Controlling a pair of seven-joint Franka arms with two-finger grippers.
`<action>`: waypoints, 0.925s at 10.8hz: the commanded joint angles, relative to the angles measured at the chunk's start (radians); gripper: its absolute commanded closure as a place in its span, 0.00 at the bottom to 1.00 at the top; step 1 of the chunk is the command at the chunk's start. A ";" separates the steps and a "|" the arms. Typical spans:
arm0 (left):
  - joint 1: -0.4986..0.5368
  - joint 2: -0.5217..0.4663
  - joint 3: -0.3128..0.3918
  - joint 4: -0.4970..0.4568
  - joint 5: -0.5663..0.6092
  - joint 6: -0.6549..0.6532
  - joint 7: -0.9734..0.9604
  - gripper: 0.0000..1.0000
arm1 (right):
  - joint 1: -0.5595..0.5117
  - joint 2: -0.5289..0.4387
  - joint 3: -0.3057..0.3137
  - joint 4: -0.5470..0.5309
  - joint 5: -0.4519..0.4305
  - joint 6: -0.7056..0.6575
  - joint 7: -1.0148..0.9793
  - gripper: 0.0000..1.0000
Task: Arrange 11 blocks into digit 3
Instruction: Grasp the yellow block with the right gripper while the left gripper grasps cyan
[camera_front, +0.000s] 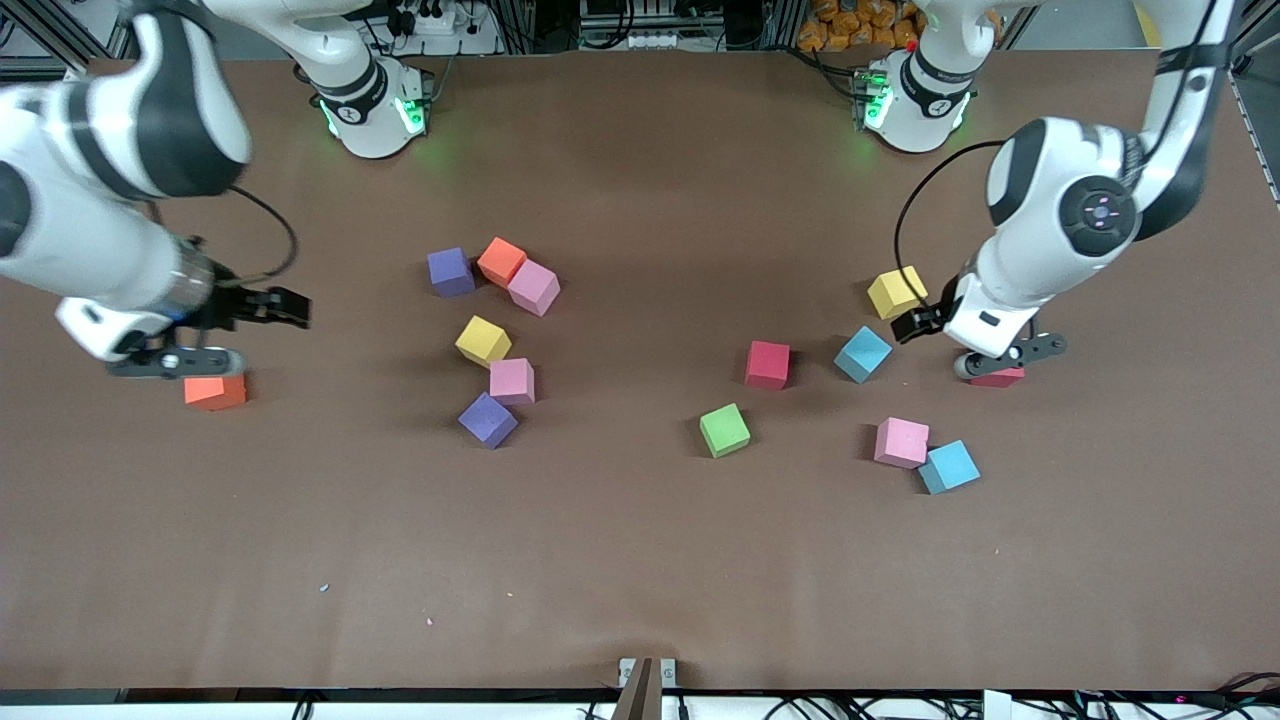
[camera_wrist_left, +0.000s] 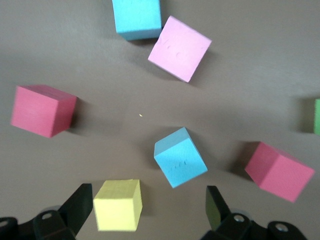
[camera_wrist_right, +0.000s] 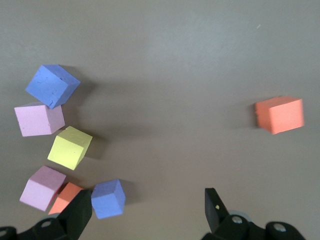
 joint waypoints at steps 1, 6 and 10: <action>0.006 0.032 -0.005 -0.062 -0.025 0.101 -0.092 0.00 | 0.086 -0.037 -0.006 -0.158 0.010 0.132 0.203 0.00; -0.009 0.161 -0.005 -0.071 -0.023 0.253 -0.267 0.00 | 0.183 -0.005 -0.006 -0.379 0.011 0.517 0.459 0.00; -0.025 0.201 -0.005 -0.095 -0.014 0.304 -0.319 0.00 | 0.266 0.081 -0.005 -0.418 0.037 0.663 0.732 0.00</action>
